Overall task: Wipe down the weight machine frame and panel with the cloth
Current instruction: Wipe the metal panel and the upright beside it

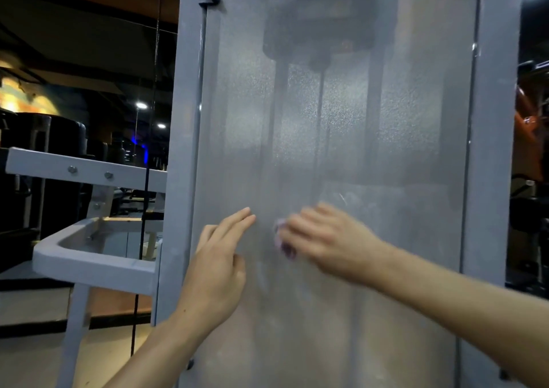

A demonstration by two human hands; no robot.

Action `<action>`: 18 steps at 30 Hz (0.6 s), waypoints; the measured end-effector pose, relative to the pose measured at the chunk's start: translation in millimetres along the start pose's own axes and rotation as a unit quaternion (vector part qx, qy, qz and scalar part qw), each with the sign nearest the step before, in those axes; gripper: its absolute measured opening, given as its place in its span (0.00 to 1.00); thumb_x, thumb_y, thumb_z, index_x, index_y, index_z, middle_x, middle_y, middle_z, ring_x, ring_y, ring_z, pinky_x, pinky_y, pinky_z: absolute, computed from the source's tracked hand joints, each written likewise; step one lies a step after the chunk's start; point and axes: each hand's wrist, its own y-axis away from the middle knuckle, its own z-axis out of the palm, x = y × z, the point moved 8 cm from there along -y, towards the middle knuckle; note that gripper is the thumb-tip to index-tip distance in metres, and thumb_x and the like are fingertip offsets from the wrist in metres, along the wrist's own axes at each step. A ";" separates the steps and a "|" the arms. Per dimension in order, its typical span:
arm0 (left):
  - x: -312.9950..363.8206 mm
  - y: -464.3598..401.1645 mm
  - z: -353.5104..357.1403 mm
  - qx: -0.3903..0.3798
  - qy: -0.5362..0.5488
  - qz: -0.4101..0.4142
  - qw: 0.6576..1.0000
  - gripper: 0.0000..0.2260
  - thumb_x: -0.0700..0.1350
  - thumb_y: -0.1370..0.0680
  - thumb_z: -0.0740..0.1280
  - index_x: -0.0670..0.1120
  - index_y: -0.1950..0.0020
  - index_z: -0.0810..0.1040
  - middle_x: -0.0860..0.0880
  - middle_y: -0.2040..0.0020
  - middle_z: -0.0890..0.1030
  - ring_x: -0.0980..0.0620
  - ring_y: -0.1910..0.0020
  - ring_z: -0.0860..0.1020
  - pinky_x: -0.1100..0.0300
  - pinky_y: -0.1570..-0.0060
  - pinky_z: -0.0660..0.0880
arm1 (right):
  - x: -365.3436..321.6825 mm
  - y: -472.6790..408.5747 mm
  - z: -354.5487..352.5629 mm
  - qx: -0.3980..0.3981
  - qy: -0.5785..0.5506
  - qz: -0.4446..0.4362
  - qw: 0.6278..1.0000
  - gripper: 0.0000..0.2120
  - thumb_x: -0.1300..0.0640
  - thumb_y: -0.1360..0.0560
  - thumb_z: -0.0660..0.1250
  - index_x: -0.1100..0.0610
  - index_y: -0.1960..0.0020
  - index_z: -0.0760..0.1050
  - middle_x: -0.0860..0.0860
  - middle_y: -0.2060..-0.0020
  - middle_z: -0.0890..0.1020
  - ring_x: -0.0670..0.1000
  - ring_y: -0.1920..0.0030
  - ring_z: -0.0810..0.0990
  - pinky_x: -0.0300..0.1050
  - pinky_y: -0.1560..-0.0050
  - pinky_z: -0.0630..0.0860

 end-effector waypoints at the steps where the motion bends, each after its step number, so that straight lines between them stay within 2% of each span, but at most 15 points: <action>1: -0.4 -0.7 -0.4 0.001 0.001 0.000 1.000 0.36 0.26 0.28 0.62 0.53 0.24 0.72 0.70 0.28 0.66 0.61 0.37 0.67 0.81 0.38 0.57 | 24.4 -8.7 -9.2 0.012 0.007 0.023 1.000 0.13 0.60 0.15 0.58 0.55 0.51 0.81 0.53 0.56 0.81 0.56 0.61 0.78 0.50 0.61 0.71; 3: 0.5 -2.0 -1.3 0.002 0.001 -0.002 1.000 0.35 0.26 0.27 0.61 0.53 0.24 0.72 0.68 0.28 0.68 0.60 0.36 0.67 0.80 0.39 0.59 | 70.4 -18.5 -27.9 0.036 0.040 0.100 0.994 0.09 0.63 0.20 0.63 0.56 0.48 0.82 0.54 0.54 0.81 0.58 0.58 0.80 0.51 0.59 0.72; 5: 3.6 -1.9 -2.4 0.003 0.003 -0.004 1.000 0.35 0.27 0.27 0.61 0.53 0.24 0.72 0.67 0.28 0.68 0.59 0.34 0.67 0.76 0.39 0.61 | 76.2 -14.2 -30.5 0.046 0.047 0.143 0.988 0.10 0.63 0.21 0.61 0.58 0.47 0.82 0.55 0.52 0.82 0.60 0.56 0.81 0.52 0.59 0.73; 8: 7.8 -1.0 -3.0 0.001 0.001 0.002 1.000 0.35 0.27 0.27 0.62 0.52 0.24 0.72 0.67 0.28 0.69 0.58 0.35 0.68 0.72 0.37 0.62 | 15.0 8.5 -11.4 0.015 -0.008 0.097 0.995 0.14 0.59 0.15 0.57 0.57 0.50 0.81 0.55 0.52 0.82 0.58 0.59 0.78 0.51 0.61 0.71; 11: 15.5 -0.8 -0.5 -0.006 0.000 0.025 1.000 0.35 0.26 0.29 0.62 0.51 0.25 0.73 0.65 0.28 0.70 0.58 0.37 0.68 0.76 0.35 0.59 | -35.8 34.6 0.7 -0.035 -0.017 0.011 0.999 0.12 0.57 0.14 0.60 0.56 0.51 0.80 0.52 0.57 0.79 0.54 0.62 0.73 0.48 0.63 0.66; 14: 26.4 -2.5 0.9 -0.012 0.009 0.040 0.999 0.35 0.26 0.29 0.62 0.51 0.25 0.73 0.66 0.28 0.69 0.60 0.35 0.67 0.80 0.35 0.56 | 4.0 26.0 -11.3 -0.036 -0.001 0.008 0.999 0.14 0.58 0.14 0.57 0.55 0.50 0.80 0.52 0.57 0.80 0.55 0.62 0.76 0.50 0.62 0.68; 17: 34.1 -5.3 2.3 -0.013 0.018 0.050 0.999 0.35 0.26 0.28 0.62 0.52 0.24 0.73 0.66 0.27 0.68 0.63 0.32 0.65 0.80 0.34 0.55 | 76.5 9.3 -40.0 0.007 0.053 0.119 0.992 0.05 0.62 0.21 0.66 0.56 0.50 0.80 0.53 0.56 0.80 0.58 0.60 0.78 0.52 0.61 0.70; 18: 36.3 -5.9 3.4 -0.015 0.019 0.050 0.998 0.35 0.26 0.28 0.62 0.52 0.24 0.72 0.66 0.26 0.68 0.64 0.30 0.65 0.80 0.34 0.55 | 87.3 8.7 -44.0 0.009 0.061 0.153 0.986 0.05 0.64 0.24 0.68 0.57 0.49 0.80 0.54 0.56 0.79 0.58 0.60 0.78 0.52 0.61 0.70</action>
